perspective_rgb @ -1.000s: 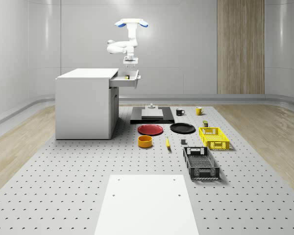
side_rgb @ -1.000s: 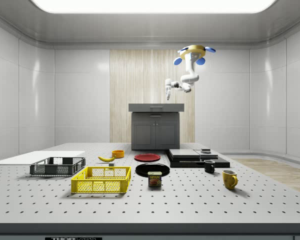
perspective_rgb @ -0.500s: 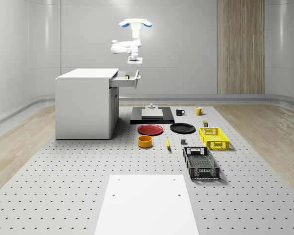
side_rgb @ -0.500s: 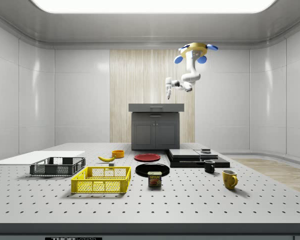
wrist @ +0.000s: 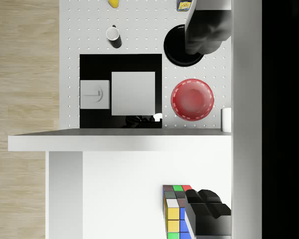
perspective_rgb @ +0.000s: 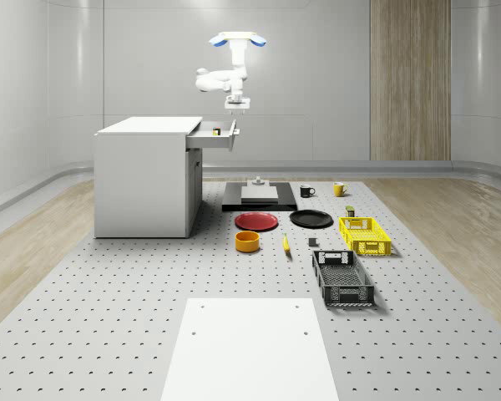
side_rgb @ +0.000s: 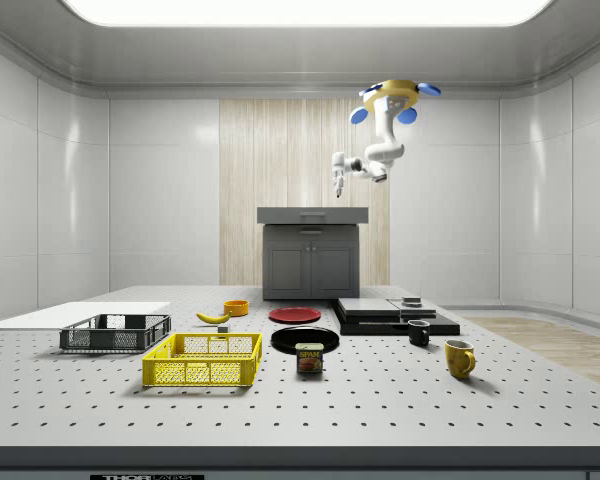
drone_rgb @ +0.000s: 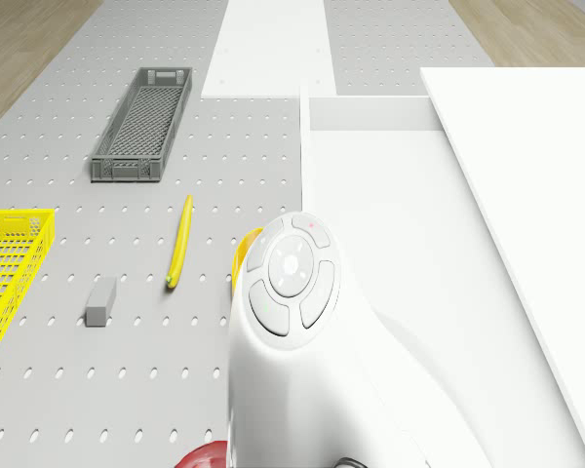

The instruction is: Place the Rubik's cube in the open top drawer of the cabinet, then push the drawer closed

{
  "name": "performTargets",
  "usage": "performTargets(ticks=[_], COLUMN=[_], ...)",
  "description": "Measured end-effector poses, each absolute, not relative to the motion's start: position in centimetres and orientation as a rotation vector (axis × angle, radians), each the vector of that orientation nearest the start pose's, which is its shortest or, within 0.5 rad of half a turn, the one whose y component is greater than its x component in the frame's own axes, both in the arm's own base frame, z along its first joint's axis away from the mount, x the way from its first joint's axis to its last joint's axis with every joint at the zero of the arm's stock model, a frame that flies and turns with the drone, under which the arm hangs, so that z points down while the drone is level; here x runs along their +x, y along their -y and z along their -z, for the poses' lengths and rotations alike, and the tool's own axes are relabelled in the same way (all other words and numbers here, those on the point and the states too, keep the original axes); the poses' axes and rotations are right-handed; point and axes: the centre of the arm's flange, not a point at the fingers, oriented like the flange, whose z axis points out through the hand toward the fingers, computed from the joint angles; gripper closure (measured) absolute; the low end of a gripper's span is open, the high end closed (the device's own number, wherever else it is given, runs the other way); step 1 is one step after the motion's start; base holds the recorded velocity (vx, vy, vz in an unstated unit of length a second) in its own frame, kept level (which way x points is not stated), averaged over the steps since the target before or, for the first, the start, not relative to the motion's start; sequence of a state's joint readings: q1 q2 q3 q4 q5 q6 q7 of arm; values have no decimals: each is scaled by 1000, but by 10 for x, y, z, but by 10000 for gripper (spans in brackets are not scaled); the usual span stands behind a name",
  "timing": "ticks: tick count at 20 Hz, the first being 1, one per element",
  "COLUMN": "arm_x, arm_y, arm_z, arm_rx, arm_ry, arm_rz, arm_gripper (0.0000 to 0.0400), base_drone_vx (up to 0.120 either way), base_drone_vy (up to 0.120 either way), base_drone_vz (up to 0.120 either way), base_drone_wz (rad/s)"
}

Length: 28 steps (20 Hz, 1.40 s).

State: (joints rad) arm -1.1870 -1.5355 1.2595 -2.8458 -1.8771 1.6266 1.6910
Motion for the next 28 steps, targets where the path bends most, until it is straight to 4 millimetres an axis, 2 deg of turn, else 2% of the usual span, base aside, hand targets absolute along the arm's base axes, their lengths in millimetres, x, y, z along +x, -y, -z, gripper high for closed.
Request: performTargets(ticks=[17, 28], arm_x=[307, 307], arm_y=[0, 0], arm_z=[-523, -523], arm_rx=[1, 1], arm_ry=[2, 2], arm_rz=[-786, -786], arm_gripper=[0, 0], base_drone_vx=[0, 0], base_drone_vy=[120, 120], base_drone_vz=[0, -120], base_drone_wz=[0, 0])
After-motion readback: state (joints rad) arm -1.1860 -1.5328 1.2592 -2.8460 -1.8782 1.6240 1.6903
